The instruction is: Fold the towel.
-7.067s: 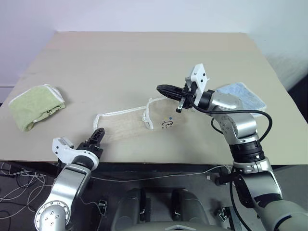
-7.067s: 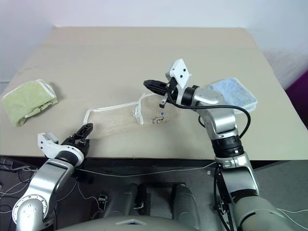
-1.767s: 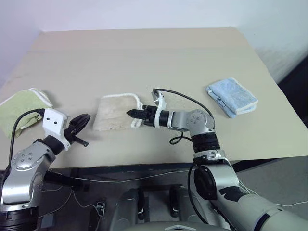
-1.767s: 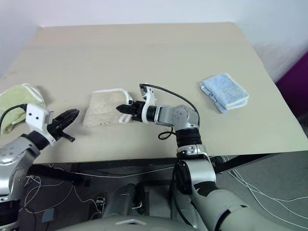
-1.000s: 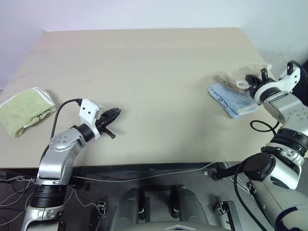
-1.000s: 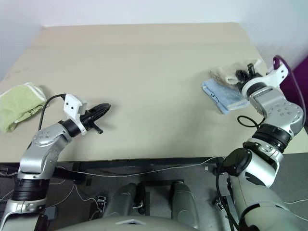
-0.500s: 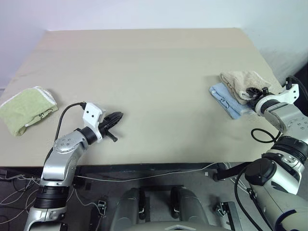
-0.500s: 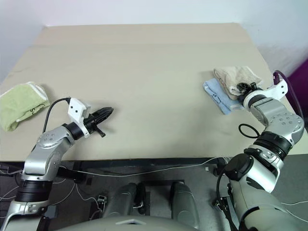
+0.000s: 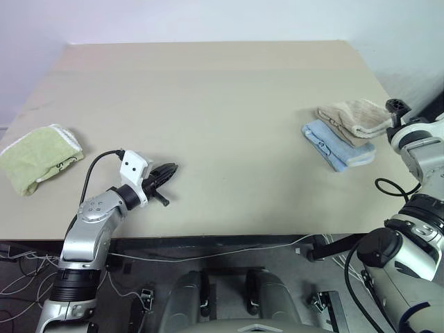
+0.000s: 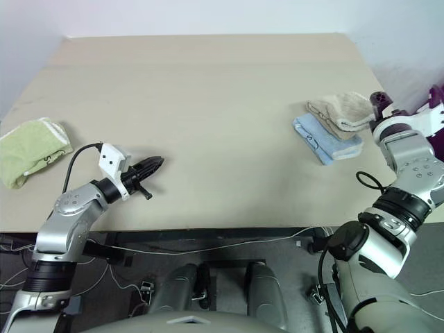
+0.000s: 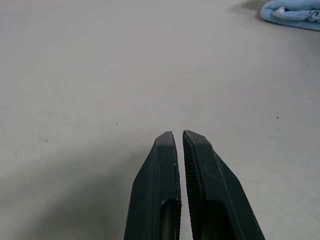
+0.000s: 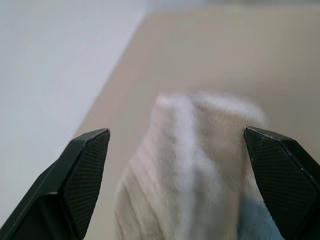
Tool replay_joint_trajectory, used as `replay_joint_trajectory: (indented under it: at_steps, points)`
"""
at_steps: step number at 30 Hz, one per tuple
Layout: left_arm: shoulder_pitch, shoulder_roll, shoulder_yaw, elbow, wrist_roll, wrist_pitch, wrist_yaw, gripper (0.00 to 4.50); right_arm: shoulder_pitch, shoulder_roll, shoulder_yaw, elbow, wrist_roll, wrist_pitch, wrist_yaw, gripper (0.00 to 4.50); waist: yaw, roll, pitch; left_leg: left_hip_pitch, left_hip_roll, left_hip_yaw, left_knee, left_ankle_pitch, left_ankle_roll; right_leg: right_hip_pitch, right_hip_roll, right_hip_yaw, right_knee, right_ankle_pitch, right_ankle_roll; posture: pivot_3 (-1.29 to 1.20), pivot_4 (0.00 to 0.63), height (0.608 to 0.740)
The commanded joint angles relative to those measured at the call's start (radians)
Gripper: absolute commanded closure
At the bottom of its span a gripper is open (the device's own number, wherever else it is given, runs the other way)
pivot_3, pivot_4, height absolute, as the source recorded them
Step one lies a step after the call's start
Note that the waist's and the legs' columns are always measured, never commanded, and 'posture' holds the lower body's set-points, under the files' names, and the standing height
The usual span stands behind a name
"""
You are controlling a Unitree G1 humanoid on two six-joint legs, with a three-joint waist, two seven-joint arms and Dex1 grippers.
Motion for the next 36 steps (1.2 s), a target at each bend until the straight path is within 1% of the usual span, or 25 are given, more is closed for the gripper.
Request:
replay_joint_trajectory:
  at_steps: [1,7,9,13,16,21,23,27,36]
  points:
    - [-0.025,0.01,0.015,0.011,0.019,-0.038,0.003,4.21,-0.004,-0.015,0.078,-0.095,-0.025,-0.045,0.055,0.04,0.0,0.0,0.0,0.0,0.0,0.0,0.0,0.0,0.0,0.0,0.0,0.0,0.0,0.0,0.0,0.0,0.15,0.74]
    - [-0.028,0.017,0.04,0.018,0.028,-0.052,0.022,4.21,0.097,0.029,0.336,-0.245,-0.164,-0.098,0.159,0.04,-0.002,0.0,0.0,0.0,0.001,0.0,0.0,0.0,0.0,0.0,0.0,0.0,0.0,0.0,0.0,0.0,0.15,0.74]
    - [-0.022,0.019,0.049,0.015,0.031,-0.055,0.027,4.21,0.138,0.044,0.466,-0.313,-0.206,-0.103,0.238,0.04,-0.002,0.0,0.0,0.0,0.001,0.0,0.0,0.0,0.0,0.0,0.0,0.0,0.0,0.0,0.0,0.0,0.15,0.74]
    - [-0.012,0.014,0.063,0.002,0.034,-0.053,0.053,4.21,0.238,0.039,0.743,-0.44,-0.325,-0.164,0.429,0.04,-0.002,0.0,0.0,0.0,0.001,0.0,0.0,0.0,0.0,0.0,0.001,0.0,0.0,0.0,0.0,0.0,0.15,0.74]
    - [0.005,0.005,0.076,-0.007,0.028,-0.045,0.074,4.21,0.282,0.049,0.851,-0.45,-0.404,-0.231,0.499,0.04,0.003,0.0,0.0,0.0,0.001,-0.001,0.001,0.0,0.0,0.0,0.001,0.0,0.0,0.0,0.0,0.0,0.15,0.74]
    - [0.028,0.0,0.1,0.0,0.023,-0.04,0.103,4.21,0.301,0.067,0.967,-0.43,-0.52,-0.332,0.581,0.04,0.003,-0.001,0.0,0.0,-0.001,-0.001,0.002,0.0,0.0,0.001,-0.001,-0.001,0.0,0.0,0.001,0.0,0.15,0.74]
    - [0.028,0.003,0.116,0.009,0.015,-0.038,0.109,4.21,0.296,0.078,0.995,-0.423,-0.553,-0.353,0.597,0.04,0.001,-0.001,0.0,0.0,-0.001,-0.002,0.002,0.0,-0.001,0.001,-0.001,-0.001,0.0,0.0,0.001,0.0,0.15,0.74]
    - [0.03,0.0,0.118,0.006,0.028,-0.036,0.126,4.21,0.3,0.098,1.011,-0.418,-0.586,-0.386,0.634,0.04,0.002,-0.001,0.0,0.0,-0.001,-0.002,0.002,0.002,-0.003,0.001,-0.001,-0.001,0.0,0.0,0.001,0.0,0.15,0.74]
    - [0.041,0.016,0.138,-0.027,0.02,-0.011,0.136,4.21,0.311,0.16,1.018,-0.399,-0.631,-0.398,0.657,0.04,0.002,-0.001,0.0,0.0,-0.001,-0.002,0.002,0.002,-0.004,0.001,-0.001,-0.001,0.0,0.0,0.001,0.0,0.15,0.74]
